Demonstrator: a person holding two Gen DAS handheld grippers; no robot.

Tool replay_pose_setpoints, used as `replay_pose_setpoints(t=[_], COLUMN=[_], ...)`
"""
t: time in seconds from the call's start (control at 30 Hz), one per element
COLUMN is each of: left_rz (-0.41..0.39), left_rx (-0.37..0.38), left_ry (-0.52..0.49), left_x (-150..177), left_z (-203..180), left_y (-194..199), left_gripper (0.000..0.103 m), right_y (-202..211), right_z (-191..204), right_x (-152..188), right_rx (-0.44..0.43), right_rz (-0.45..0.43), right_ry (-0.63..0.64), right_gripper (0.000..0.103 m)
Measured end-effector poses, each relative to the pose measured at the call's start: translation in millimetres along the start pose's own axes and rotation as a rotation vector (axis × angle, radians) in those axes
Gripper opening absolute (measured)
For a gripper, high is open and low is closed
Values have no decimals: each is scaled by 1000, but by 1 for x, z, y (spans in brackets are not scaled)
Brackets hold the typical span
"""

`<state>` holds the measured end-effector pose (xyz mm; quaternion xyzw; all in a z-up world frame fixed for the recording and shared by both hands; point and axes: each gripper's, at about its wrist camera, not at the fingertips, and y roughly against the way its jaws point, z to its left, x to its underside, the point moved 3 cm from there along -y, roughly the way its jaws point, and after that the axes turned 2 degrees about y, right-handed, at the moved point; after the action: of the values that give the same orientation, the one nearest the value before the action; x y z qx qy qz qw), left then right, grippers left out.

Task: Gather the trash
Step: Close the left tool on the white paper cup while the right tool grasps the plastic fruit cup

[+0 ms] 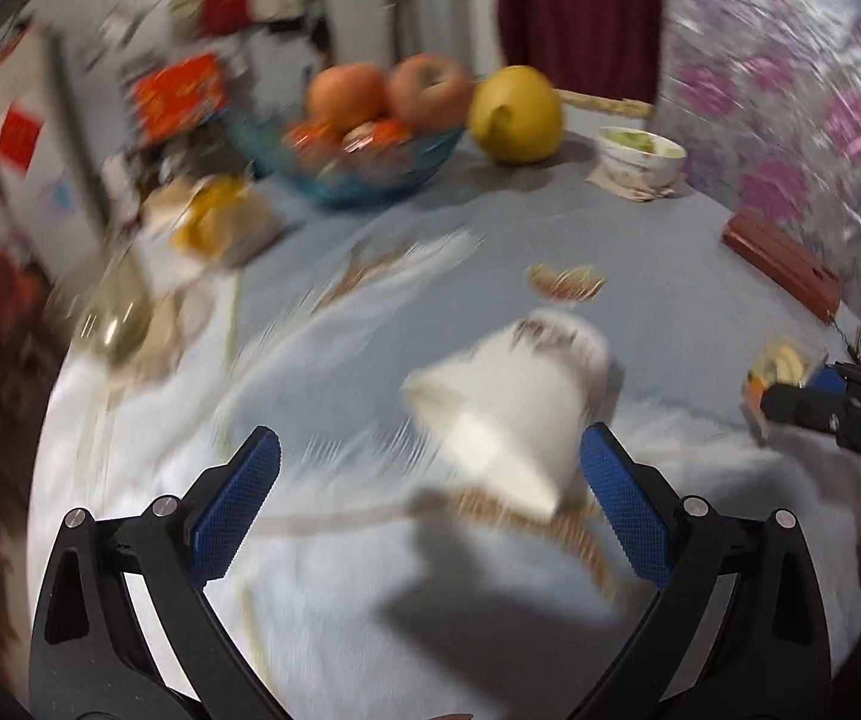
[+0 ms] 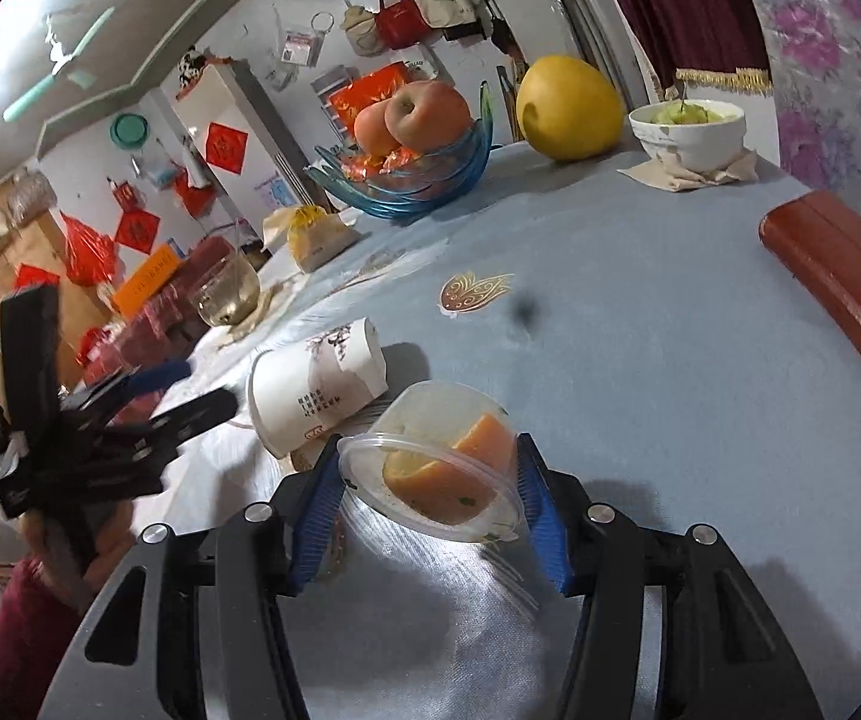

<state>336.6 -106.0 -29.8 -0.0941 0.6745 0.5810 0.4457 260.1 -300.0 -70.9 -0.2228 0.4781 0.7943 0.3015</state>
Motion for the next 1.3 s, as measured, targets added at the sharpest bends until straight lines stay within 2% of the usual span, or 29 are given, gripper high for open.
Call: replay_pose_setpoints(t=[0.2,0.3,0.4,0.5,0.67,0.83,0.93,1.0,1.07,1.27,1.3], left_rz=[11,56,103,108,123,112,92,67,57,146,160], left_rx=[78,114,109,82,55,56,87,90,80,5,-18], left_ry=[-150,-211,-238,-228,-155,-30,18,30,32,33,39], left_x=[-24,-23,-17,-12,1,17,20,16,11,18,20], left_z=[-30,-40,-44,-42,-27,-5,-2,-6,-11,-18,-15], left_y=[-34,-51,-67,-68,-57,-33,-22,-17,-19,-49,-50], left_gripper=[96,96,96,94,79,78,79,89,94,92,83], right_y=[6,8,8,8,9,7,6,4,4,6,6], right_z=[1,-1,-3,-5,-8,-7,-4,-2,0,-7,-9], right_x=[-1,0,-1,-1,0,0,0,0,0,0,0], right_rx=[-27,-43,-61,-73,-83,-83,-77,-76,-68,-95,-104], right_rz=[-38,-48,-50,-50,-55,-51,-43,-32,-34,-43,-40], right_ry=[-3,-14,-33,-49,-66,-60,-44,-30,-20,-56,-64], right_gripper=[56,56,56,56,56,56,56,56,56,57,57])
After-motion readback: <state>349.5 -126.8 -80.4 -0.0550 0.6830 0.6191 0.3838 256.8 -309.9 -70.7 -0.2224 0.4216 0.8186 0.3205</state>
